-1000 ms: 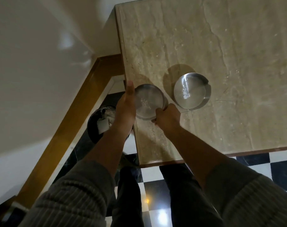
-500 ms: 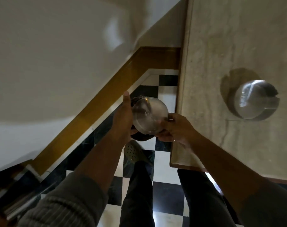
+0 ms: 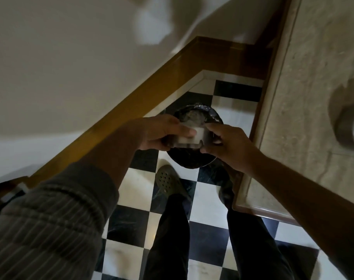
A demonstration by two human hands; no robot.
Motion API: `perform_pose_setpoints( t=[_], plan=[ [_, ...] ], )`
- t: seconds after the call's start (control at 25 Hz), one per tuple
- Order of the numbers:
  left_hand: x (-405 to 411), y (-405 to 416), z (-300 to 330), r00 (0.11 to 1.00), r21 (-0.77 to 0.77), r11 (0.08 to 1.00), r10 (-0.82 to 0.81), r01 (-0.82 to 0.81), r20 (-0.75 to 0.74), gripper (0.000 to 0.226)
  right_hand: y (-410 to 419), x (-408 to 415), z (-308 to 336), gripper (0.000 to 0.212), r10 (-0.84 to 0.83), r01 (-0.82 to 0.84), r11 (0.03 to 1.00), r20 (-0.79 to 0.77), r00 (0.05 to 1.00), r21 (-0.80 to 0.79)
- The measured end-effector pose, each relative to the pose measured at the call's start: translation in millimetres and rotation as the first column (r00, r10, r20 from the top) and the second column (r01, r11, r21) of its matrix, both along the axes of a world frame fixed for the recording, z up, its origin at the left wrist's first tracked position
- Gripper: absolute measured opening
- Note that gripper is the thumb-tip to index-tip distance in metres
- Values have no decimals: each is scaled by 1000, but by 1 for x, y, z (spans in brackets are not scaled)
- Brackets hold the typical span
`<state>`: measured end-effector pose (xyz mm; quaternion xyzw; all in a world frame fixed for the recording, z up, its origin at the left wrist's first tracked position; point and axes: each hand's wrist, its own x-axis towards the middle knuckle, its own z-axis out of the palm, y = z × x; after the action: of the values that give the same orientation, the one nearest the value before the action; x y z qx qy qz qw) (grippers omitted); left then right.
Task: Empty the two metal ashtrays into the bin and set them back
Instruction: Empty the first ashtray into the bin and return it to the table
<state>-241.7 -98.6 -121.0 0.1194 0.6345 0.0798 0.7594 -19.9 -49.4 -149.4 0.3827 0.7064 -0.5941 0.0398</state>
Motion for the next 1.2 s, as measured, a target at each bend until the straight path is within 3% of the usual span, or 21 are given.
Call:
perform_pose_setpoints(
  t=[0.08, 0.2, 0.24, 0.32, 0.44, 0.52, 0.68, 0.88, 0.96, 1.0, 1.08, 1.12, 1.2],
  plan=[
    [-3, 9, -11, 986, 21, 986, -165, 164, 6, 70, -2, -7, -5, 43, 90, -85, 994, -86, 992, 70],
    [-2, 22, -25, 918, 122, 911, -397, 394, 0, 59, 1, -5, -16, 53, 219, -188, 926, -59, 974, 328],
    [-1, 23, -29, 886, 158, 872, -460, 464, -64, 59, 2, -3, -19, 56, 251, -219, 878, -20, 968, 425],
    [3, 22, -41, 792, 193, 778, -535, 598, -295, 84, -1, -1, -27, 59, 314, -304, 770, 81, 946, 561],
    [16, 8, -56, 571, 223, 625, -437, 748, -694, 131, 0, 0, -34, 75, 364, -411, 716, 201, 909, 565],
    [20, -3, -62, 492, 287, 536, -290, 794, -821, 141, 5, 5, -32, 95, 377, -446, 730, 239, 895, 517],
    [24, -18, -80, 546, 389, 519, -187, 761, -817, 138, 10, 17, -11, 106, 321, -366, 669, 192, 927, 647],
    [31, -26, -86, 581, 454, 499, -129, 738, -804, 138, 2, 12, 33, 112, 249, -84, 520, -57, 967, 850],
    [36, -26, -83, 573, 489, 466, -49, 737, -818, 133, -3, 11, 19, 106, 283, -196, 461, 66, 957, 866],
    [37, -26, -82, 562, 501, 445, -5, 742, -827, 129, -5, 12, 6, 106, 363, -372, 434, 219, 906, 820],
    [38, -27, -79, 533, 493, 403, 16, 771, -846, 124, -6, 15, -20, 122, 557, -681, 399, 428, 712, 614],
    [38, -28, -78, 525, 485, 398, 10, 779, -851, 125, -4, 17, -27, 129, 599, -740, 378, 463, 654, 556],
    [34, -33, -80, 532, 490, 415, 17, 767, -847, 129, 3, 15, -23, 129, 581, -683, 388, 411, 702, 618]
  ],
)
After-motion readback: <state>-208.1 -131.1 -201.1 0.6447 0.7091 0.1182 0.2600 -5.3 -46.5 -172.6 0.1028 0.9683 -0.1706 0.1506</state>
